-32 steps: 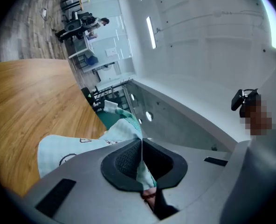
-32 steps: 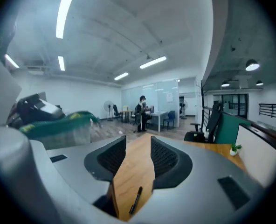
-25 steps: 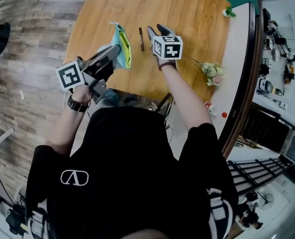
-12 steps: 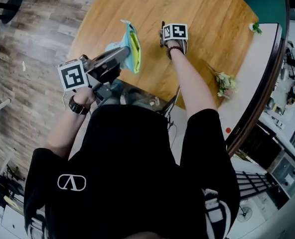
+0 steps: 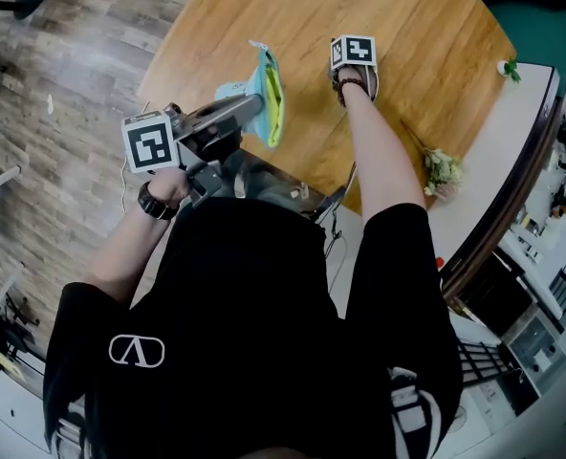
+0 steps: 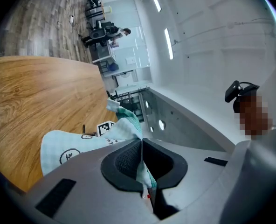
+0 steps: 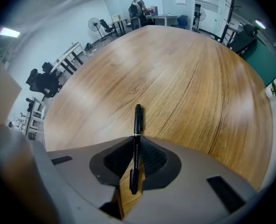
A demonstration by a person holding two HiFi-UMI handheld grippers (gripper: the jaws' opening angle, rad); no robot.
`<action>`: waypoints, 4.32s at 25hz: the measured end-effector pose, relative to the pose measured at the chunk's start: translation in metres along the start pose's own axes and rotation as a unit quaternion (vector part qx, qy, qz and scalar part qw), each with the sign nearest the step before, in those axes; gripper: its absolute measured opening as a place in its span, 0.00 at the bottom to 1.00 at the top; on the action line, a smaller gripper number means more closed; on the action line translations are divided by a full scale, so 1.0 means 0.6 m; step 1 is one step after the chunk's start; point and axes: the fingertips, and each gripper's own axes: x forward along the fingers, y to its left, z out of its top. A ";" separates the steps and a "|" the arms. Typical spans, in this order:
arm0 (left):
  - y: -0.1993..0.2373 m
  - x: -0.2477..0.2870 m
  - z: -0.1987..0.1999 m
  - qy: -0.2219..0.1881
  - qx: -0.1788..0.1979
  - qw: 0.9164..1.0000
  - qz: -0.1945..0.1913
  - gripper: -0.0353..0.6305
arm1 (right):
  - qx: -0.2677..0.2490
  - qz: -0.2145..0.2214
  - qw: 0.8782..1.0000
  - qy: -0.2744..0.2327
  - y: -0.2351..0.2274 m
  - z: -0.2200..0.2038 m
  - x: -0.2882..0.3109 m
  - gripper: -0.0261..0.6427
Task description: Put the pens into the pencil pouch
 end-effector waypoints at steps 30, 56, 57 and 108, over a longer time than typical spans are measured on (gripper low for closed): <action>-0.138 0.136 0.001 0.086 0.021 0.992 -0.092 0.07 | -0.039 -0.064 0.804 -0.590 0.056 0.045 -0.732 0.10; -0.193 0.206 0.020 0.106 0.033 0.986 -0.122 0.07 | -0.083 -0.007 0.706 -0.704 0.223 0.019 -0.887 0.11; -0.194 0.206 0.021 0.105 0.033 0.986 -0.122 0.07 | -0.087 -0.003 0.707 -0.702 0.232 0.020 -0.884 0.10; 0.125 0.224 -0.023 0.085 0.162 0.983 0.029 0.07 | 0.049 -0.024 0.764 -0.643 0.127 -0.152 -0.792 0.26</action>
